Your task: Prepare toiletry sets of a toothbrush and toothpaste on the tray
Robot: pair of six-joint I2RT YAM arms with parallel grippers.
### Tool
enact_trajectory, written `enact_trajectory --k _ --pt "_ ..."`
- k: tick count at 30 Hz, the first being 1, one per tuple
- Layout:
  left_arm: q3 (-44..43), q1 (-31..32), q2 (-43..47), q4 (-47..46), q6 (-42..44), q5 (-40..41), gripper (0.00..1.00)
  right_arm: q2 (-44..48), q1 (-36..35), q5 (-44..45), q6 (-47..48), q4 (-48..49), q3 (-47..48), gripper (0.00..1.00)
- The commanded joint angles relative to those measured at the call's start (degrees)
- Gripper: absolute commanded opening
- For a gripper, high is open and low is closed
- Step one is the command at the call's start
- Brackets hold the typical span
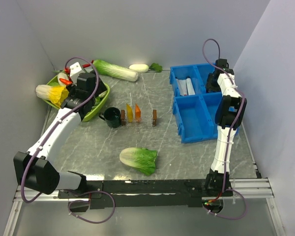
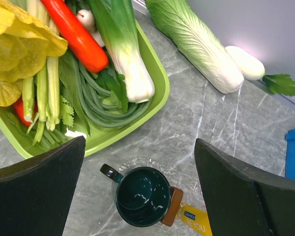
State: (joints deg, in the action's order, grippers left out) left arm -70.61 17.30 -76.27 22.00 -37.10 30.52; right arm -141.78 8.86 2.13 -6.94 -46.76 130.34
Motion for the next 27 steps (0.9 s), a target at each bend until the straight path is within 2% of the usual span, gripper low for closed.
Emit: enact_trajectory --k 1,6,9,12,14,15,18,27 --pt "0.21 -0.51 2.44 -0.55 0.36 1.64 0.97 -3.24 -0.78 1.30 0.96 -2.54 2.98 0.55" --pt "0.91 -0.69 3.32 -0.38 0.01 1.82 0.96 -3.77 -1.13 1.47 1.58 -2.98 3.95 0.56" --pt "1.44 -0.78 3.93 -0.29 -0.25 2.35 0.97 -3.68 -1.13 0.42 2.02 -2.81 3.60 0.48" --pt "2.14 -0.78 4.73 -0.64 -0.43 2.70 0.96 -3.16 -1.04 -1.24 2.02 -2.72 3.60 0.31" --pt "2.49 -0.86 4.99 -0.64 -0.69 2.79 0.96 -2.63 -1.13 -1.78 2.02 -2.63 3.78 0.24" --pt "2.58 -0.86 5.08 -0.55 -0.78 2.79 0.96 -1.93 -1.22 -1.61 2.10 -2.54 3.69 0.14" --pt "2.84 -0.86 5.25 -0.55 -1.30 2.70 0.97 0.70 -1.04 -0.64 2.28 -1.32 2.82 0.00" --pt "3.46 -0.86 5.61 -1.17 -0.96 1.56 0.96 11.60 0.45 0.42 4.21 3.86 -2.01 0.00"
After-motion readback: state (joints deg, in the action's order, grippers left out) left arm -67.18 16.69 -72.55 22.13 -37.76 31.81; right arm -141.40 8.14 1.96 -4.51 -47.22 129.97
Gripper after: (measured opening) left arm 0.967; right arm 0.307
